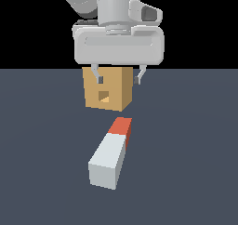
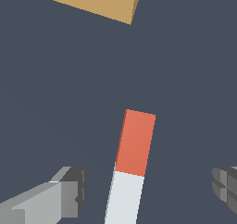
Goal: Insert the peg into the horizontal hole in a box.
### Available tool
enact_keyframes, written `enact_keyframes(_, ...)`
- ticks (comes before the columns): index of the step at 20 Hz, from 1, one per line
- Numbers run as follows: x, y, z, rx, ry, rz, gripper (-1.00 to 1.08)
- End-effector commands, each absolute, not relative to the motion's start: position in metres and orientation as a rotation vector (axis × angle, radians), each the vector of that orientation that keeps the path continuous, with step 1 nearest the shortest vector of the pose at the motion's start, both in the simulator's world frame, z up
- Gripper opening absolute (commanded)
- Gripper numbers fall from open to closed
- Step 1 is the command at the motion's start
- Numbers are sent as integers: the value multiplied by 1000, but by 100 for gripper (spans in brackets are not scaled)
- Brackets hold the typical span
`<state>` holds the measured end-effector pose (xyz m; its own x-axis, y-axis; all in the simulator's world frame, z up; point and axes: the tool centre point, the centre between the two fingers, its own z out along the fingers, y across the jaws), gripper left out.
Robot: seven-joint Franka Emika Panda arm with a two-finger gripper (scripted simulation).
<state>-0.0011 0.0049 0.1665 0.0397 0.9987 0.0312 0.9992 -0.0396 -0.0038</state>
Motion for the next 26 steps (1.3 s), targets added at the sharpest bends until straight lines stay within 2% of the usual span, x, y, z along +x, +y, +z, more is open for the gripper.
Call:
enact_keyframes(1, -1, 5, 166, -2247, -2160, -31, 100)
enact_keyframes(8, -3, -12, 151, -2285, -2127, -25, 100)
enact_keyframes(20, -16, -91, 82, -2447, -1969, 0, 100)
enact_keyframes(26, -19, -99, 75, -2462, -1950, 3, 100)
